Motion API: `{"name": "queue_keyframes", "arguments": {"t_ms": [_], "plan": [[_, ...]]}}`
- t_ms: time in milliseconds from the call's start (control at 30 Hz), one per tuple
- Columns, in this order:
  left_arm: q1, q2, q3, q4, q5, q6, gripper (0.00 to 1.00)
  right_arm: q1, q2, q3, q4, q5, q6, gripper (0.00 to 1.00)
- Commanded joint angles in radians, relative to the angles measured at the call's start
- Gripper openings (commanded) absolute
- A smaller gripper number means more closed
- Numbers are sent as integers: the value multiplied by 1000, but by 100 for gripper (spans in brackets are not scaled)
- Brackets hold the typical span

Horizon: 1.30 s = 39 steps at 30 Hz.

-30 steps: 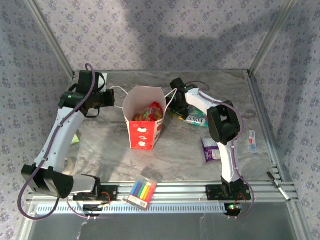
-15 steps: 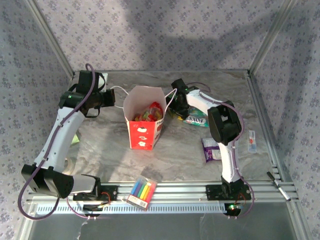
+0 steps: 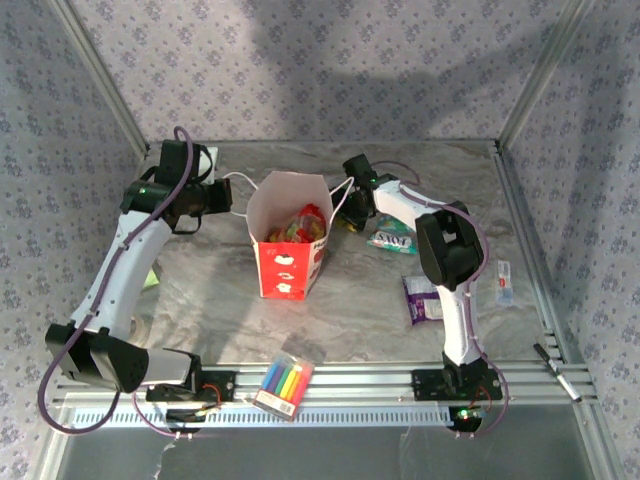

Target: Place the snacks into the paper bag

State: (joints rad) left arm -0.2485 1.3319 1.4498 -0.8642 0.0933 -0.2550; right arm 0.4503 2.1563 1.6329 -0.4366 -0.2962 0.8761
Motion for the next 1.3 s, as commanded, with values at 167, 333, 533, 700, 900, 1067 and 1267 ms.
{"name": "queue_keyframes", "arguments": {"t_ms": [167, 333, 533, 700, 900, 1067, 1267], "plan": [[5, 19, 45, -8, 21, -4, 5, -1, 7, -25, 3, 12, 14, 81], [4, 29, 52, -11, 31, -7, 5, -6, 11, -51, 44, 11, 39, 70], [5, 37, 60, -17, 35, -9, 5, -14, 11, -81, 87, 6, 58, 63], [3, 45, 69, -21, 38, -11, 5, -27, 4, -103, 115, 10, 65, 50], [2, 51, 78, -27, 43, -15, 5, -41, 5, -108, 124, -3, 67, 36], [2, 50, 82, -29, 42, -15, 5, -51, -18, -126, 118, -9, 56, 26], [-2, 44, 77, -27, 43, -18, 5, -51, -49, -85, 6, 24, -54, 12]]}}
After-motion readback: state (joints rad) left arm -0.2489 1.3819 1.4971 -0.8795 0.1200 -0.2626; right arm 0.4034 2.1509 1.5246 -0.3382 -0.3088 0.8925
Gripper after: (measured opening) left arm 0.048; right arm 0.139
